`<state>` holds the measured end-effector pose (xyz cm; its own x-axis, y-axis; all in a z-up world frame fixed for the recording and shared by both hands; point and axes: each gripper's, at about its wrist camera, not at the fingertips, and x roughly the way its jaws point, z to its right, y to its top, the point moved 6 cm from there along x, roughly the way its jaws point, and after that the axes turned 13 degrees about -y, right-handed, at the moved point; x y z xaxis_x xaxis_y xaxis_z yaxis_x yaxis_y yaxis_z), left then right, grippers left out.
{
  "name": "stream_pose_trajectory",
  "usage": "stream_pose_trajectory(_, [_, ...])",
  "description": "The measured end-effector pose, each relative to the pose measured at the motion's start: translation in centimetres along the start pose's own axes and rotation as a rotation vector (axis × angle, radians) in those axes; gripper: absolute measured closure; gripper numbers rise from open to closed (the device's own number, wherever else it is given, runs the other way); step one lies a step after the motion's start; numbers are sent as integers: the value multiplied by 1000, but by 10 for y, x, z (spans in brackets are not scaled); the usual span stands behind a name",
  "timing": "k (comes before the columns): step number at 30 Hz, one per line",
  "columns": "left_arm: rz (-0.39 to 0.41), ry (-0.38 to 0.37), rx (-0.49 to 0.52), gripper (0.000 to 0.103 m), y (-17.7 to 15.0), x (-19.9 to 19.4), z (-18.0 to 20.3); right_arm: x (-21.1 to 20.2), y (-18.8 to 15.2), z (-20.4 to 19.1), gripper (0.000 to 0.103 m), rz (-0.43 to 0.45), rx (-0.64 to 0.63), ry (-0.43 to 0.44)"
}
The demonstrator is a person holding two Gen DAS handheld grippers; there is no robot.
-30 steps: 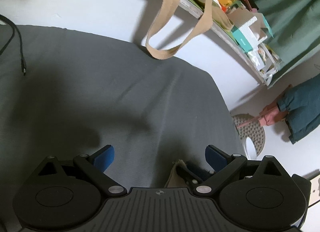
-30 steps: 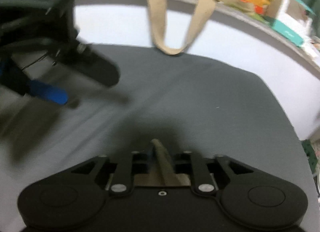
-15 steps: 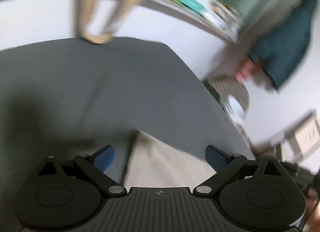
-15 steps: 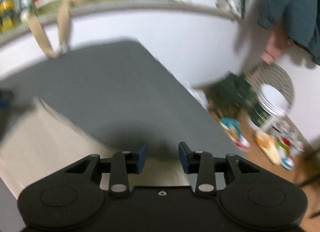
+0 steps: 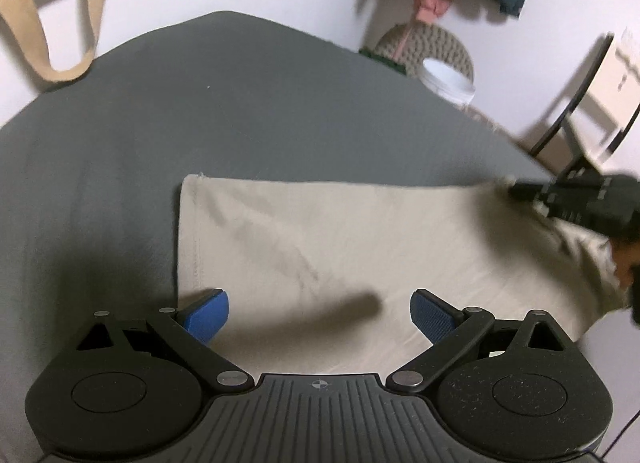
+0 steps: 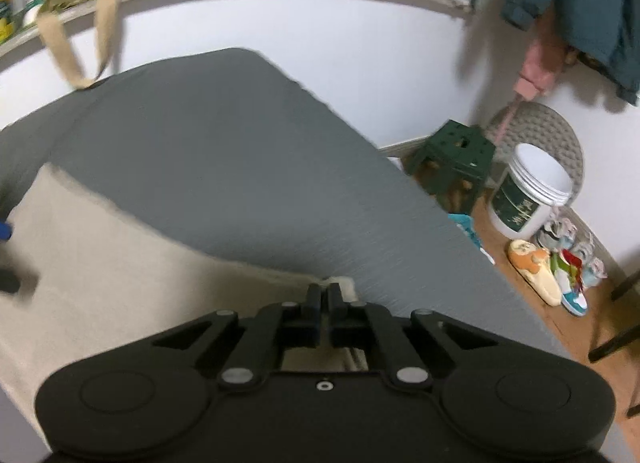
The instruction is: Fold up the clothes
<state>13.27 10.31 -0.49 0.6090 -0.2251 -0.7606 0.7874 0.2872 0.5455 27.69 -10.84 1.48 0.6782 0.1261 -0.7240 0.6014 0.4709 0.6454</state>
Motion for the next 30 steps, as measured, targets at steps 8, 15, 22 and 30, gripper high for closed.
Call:
stream_pose_trajectory(8, [-77,148,207,5,-10,12,16,7,6,5,100,3,35,-28])
stream_pose_trajectory(15, [-87,170,250,2,-13,10,19,-14,14,11,91,46,76,-17])
stream_pose_trajectory(22, [-65,203,274,2,-10,-5,19,-104,-3,26,62,191,25,22])
stream_pose_trajectory(30, [51,47,261,2,-1,-27,51,-175,-88,2,47,208,-373,-43])
